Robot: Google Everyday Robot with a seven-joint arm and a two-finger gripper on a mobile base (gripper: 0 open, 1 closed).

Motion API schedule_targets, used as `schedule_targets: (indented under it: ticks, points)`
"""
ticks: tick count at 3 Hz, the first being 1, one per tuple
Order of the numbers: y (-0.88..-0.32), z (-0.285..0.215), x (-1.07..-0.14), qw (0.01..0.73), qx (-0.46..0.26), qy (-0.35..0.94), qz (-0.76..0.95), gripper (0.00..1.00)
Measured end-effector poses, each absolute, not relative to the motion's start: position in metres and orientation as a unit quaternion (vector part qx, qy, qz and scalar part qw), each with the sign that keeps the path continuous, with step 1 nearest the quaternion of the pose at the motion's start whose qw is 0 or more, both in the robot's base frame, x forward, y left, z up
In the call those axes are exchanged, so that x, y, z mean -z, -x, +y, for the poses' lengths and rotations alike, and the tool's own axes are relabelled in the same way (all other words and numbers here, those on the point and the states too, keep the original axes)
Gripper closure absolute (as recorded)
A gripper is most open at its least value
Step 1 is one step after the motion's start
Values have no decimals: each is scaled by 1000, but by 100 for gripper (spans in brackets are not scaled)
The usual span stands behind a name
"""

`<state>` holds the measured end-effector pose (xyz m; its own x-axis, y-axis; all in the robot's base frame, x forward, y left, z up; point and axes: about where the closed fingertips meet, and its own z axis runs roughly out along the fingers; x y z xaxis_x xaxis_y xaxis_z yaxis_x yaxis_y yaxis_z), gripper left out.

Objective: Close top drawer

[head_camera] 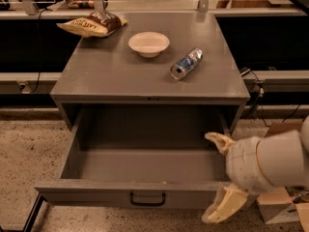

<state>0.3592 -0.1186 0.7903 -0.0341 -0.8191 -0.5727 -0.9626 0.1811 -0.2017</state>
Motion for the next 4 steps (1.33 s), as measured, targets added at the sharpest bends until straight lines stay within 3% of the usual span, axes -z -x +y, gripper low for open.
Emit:
schedule_targets:
  ticks: [1,2,4]
  points:
    - [-337,-111,-736,334,-171,598,708,0]
    - [-337,-111,-737,334,-171,598,709,0]
    - [-334,-116,-713,350,-161,613,690,40]
